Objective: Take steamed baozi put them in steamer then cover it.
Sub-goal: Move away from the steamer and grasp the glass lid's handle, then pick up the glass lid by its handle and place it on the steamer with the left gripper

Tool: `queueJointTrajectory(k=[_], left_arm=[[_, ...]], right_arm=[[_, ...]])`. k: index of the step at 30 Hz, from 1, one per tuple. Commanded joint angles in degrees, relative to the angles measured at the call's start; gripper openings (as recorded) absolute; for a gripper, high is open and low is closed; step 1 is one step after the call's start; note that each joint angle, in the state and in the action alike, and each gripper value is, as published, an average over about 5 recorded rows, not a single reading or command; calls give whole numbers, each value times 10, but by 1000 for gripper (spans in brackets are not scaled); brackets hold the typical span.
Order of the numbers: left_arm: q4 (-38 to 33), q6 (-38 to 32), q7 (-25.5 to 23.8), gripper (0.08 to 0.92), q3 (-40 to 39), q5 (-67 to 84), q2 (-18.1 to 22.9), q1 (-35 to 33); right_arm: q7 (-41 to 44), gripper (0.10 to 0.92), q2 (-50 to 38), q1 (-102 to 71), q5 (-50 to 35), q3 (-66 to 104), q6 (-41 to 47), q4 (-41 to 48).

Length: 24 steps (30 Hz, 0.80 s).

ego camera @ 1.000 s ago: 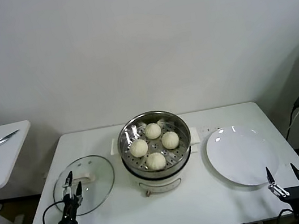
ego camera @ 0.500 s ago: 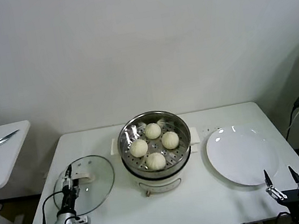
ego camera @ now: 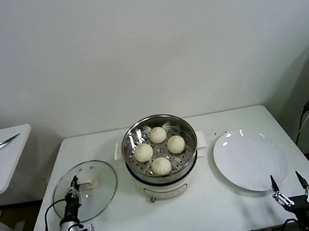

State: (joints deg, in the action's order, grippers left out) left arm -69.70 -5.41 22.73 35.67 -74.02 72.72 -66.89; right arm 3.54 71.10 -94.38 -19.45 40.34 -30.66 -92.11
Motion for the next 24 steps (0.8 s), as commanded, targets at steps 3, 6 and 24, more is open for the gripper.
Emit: queueJointTrajectory(k=[3,6,24], left_arm=[[-2,1,1,163,-1,5,0,1],[-22,0,-3,146,-2,25,-4,-2],[-396,217,-227,146,15,290,-200,-61]], right_arm=[[-4,823,0,3,4,0,4,1],[-7,823,-1,4,5,0,4,1],[-16,823,-1,15,28,-5,21,-4]])
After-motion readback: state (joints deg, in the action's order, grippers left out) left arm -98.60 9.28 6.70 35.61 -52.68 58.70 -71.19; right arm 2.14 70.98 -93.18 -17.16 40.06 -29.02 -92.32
